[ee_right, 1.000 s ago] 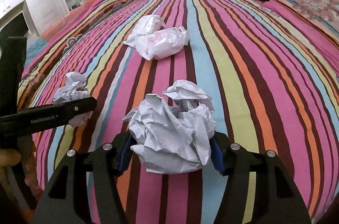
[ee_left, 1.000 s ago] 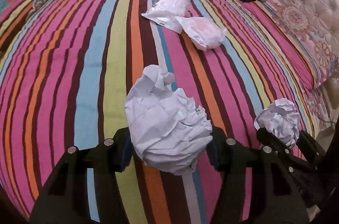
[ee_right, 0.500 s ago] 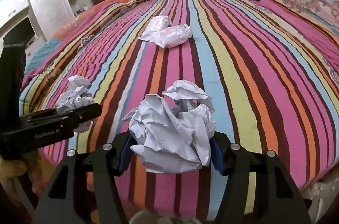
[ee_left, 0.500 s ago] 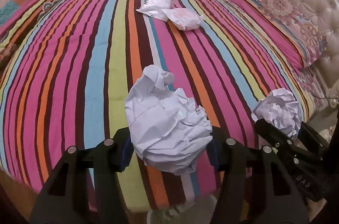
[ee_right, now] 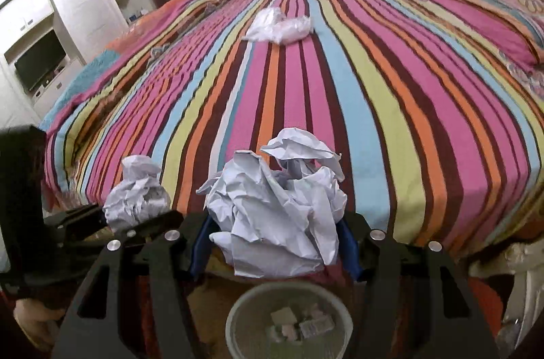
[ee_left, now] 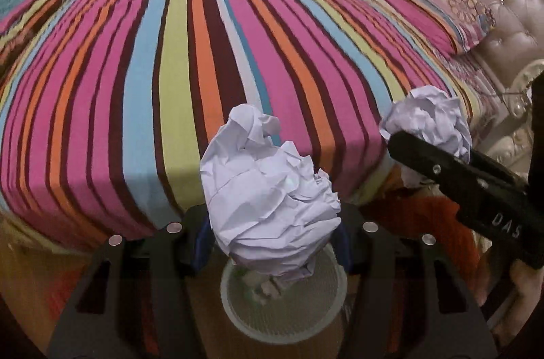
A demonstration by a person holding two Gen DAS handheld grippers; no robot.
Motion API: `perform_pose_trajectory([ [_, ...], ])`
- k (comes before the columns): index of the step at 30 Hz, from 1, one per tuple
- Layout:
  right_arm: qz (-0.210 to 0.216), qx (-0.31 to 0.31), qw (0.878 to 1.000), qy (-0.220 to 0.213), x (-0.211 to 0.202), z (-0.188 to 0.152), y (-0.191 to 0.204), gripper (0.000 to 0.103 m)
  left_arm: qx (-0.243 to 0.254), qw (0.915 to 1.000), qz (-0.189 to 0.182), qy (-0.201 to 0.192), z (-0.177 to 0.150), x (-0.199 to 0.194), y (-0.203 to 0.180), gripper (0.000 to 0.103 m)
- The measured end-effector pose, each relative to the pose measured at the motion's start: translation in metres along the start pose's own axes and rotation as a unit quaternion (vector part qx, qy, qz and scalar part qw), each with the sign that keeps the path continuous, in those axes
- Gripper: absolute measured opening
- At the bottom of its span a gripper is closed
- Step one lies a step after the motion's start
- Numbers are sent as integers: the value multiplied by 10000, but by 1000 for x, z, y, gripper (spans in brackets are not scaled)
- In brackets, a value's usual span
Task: Collect trash
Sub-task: 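Carry both crumpled paper balls over the wastebasket with both grippers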
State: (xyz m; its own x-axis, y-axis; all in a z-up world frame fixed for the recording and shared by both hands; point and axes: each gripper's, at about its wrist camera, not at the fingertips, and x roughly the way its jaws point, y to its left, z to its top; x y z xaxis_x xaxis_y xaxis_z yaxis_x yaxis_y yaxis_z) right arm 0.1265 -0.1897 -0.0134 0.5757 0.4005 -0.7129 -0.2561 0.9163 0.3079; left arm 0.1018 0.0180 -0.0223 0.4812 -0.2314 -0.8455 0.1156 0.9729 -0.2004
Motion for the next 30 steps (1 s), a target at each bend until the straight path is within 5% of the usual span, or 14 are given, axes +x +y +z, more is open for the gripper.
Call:
perform_pose_trajectory([
  [16,-27,665,9868,1477,27,-76,-7,58,71,9929,-12,1184,-81,41,-15,55],
  [30,-323,1382,9464,2901,76,-111,-30,58,-109,9650,87,2618,-110,110,-6,55],
])
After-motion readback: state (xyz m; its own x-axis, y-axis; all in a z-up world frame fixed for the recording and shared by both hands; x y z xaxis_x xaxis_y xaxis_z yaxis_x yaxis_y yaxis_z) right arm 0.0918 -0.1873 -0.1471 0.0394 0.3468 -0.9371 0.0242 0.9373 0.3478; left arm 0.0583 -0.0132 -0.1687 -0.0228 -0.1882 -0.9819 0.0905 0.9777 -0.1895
